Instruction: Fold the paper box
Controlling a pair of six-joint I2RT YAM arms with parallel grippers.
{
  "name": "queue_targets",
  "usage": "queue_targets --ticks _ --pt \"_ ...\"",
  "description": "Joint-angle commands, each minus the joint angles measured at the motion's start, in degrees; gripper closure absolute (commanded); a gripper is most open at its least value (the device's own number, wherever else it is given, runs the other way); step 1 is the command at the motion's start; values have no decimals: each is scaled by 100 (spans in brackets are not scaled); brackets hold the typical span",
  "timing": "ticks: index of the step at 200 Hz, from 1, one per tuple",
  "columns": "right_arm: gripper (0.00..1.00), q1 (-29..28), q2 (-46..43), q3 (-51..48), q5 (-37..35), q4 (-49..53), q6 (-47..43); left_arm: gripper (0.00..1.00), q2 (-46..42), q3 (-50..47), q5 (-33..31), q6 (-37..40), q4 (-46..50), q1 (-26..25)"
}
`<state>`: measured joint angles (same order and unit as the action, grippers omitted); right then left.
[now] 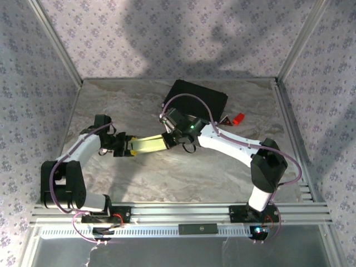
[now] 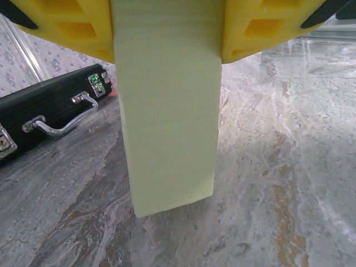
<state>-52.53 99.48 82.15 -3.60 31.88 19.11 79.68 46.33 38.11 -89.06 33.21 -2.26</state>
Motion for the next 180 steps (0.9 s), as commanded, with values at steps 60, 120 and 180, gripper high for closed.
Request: queue_targets --ticks 60,120,180 --pt "100 -225 440 809 -380 823 1214 80 -159 -80 -220 -345 33 -84" --pt "100 -165 520 1022 -215 1075 1750 82 -132 -39 -354 -426 36 -233" --pt "100 11 547 1153 100 1135 2151 84 -158 -64 -523 -511 92 -413"
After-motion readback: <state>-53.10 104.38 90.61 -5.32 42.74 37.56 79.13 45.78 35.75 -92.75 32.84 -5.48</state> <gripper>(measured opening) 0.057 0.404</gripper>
